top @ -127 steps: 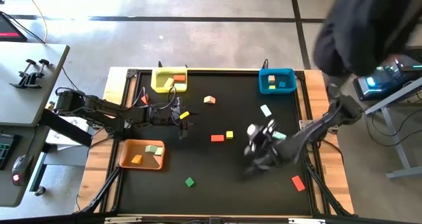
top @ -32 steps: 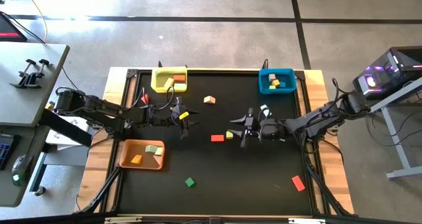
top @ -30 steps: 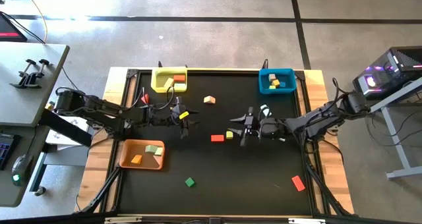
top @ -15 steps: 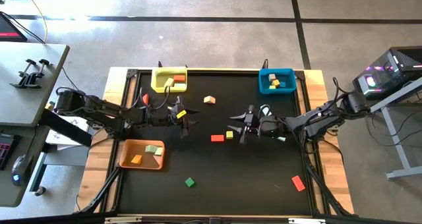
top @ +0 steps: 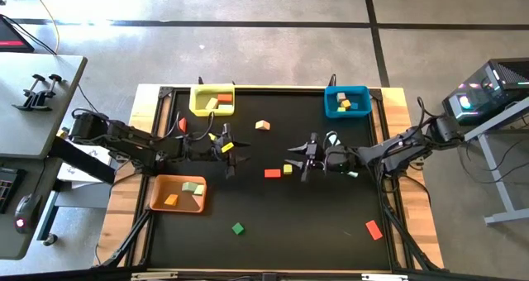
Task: Sort blocks by size
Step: Put the green wooden block into the blue bin
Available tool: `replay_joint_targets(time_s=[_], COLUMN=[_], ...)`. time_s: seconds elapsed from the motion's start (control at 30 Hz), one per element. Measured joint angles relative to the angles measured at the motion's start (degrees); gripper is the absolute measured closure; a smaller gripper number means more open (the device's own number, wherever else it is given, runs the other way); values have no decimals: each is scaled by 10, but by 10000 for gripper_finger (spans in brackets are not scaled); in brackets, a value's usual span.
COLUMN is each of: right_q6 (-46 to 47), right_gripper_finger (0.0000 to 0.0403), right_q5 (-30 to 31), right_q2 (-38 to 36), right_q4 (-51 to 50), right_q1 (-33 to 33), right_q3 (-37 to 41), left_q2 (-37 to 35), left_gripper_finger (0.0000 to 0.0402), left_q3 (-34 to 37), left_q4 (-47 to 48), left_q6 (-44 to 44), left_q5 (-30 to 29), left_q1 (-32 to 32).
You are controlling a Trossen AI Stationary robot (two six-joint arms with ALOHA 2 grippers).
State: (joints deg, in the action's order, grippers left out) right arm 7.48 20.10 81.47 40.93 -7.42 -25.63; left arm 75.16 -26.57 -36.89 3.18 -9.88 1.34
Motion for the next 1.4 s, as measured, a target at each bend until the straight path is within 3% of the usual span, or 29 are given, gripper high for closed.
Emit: replay_joint_targets(time_s=[0.23,0.37,0.53,0.9,1.0,1.17,1.4], right_q6=[0,0,-15,-35,-37,-46,-21], right_gripper_finger=[222,222,222,222,222,222,222], right_q5=[0,0,24,11,11,9,8], right_q2=[0,0,0,0,0,0,0], right_q4=[0,0,-1,2,4,4,5], right_q1=[0,0,0,1,4,10,21], right_q3=[0,0,0,0,0,0,0], left_q2=[0,0,0,0,0,0,15], left_gripper_finger=[222,222,222,222,222,222,222], left_q3=[-1,-12,-26,-30,-29,-29,-28], left_q4=[104,171,174,183,226,283,231], left_q6=[151,184,141,61,55,-53,-100], left_q5=[160,163,142,128,156,185,181], left_q1=[14,40,63,98,130,198,243])
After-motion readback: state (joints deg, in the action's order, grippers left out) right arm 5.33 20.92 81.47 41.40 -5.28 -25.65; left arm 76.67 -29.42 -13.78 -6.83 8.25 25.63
